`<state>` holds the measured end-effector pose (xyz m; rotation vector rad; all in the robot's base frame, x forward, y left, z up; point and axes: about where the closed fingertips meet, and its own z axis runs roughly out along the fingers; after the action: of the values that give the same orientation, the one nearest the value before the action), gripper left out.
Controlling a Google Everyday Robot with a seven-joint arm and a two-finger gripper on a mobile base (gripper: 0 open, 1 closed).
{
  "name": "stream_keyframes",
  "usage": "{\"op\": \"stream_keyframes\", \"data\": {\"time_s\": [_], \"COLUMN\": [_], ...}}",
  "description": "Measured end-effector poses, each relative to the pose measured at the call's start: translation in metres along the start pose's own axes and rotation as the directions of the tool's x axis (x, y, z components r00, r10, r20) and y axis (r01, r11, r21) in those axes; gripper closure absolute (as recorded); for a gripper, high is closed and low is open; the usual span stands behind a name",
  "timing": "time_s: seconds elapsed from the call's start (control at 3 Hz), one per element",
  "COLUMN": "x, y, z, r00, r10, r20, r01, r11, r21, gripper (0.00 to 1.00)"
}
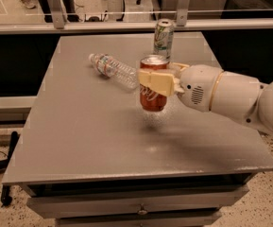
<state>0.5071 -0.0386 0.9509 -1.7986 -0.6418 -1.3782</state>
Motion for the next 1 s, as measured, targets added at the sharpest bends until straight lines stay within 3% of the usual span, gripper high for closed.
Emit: {"op": "stream_keyframes", "data": {"time_s": [0.33,0.67,1.0], "x": [0.001,-0.004,-0.013], "y": [0.005,0.012,0.019], "z": [0.010,0.012,0.006], "r00": [0.977,0.949,0.936], "r10": [-0.192,-0.304,-0.342], "r20": [-0.093,-0.090,-0.082], "r01": [0.194,0.303,0.338], "r11": [0.9810,0.9528,0.9393], "r21": [0.007,-0.025,-0.060], "gripper": [1.00,1.00,1.00]}}
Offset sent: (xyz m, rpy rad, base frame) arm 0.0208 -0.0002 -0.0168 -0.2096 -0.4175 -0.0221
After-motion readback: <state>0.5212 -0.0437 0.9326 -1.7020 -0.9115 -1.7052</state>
